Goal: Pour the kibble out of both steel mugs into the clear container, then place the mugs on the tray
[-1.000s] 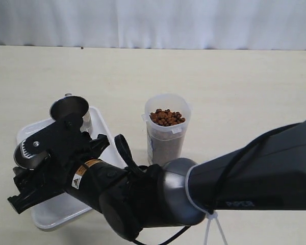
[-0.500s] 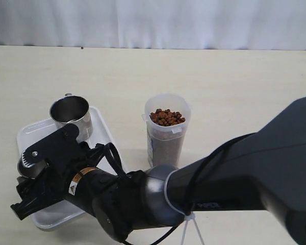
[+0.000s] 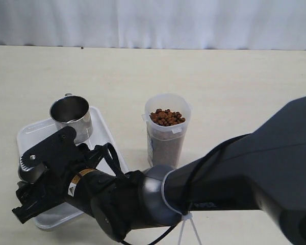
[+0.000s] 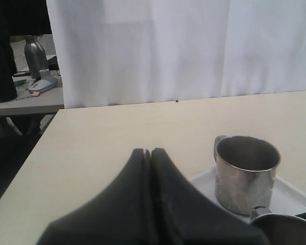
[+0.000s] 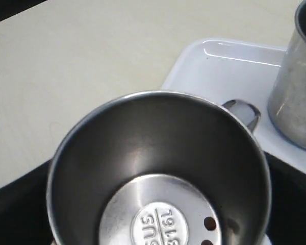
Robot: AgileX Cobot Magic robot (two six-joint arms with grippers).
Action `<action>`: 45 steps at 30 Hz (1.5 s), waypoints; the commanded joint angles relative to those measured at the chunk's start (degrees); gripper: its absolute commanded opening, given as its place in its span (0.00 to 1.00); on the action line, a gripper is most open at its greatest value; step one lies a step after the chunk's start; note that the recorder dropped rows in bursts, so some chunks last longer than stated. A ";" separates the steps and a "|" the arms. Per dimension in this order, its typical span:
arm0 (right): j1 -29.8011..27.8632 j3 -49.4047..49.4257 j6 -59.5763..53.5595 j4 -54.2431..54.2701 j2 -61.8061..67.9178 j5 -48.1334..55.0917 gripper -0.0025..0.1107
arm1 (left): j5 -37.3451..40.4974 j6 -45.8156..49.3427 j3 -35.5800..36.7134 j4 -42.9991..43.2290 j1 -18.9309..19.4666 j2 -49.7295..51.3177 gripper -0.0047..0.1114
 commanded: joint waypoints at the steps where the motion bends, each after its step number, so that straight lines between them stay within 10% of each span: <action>1: 0.00 -0.14 -2.83 0.01 -0.14 0.20 0.72 | -0.79 0.12 0.14 -0.08 -0.48 -0.16 0.04; 21: 0.00 -0.14 -4.52 0.01 -19.97 13.24 0.77 | -0.79 0.12 0.14 0.05 -0.48 -0.16 0.04; 26: 0.00 1.39 -5.38 -0.26 -29.38 18.87 0.47 | -0.79 0.12 0.14 0.05 -0.48 -0.16 0.04; 29: 0.00 6.48 -9.97 -0.41 -36.70 19.33 0.08 | -0.79 0.12 0.14 0.05 -0.48 -0.16 0.04; 45: 0.00 42.96 -13.51 4.32 -79.28 12.18 0.06 | -0.79 0.12 0.14 -0.05 -0.48 -0.16 0.04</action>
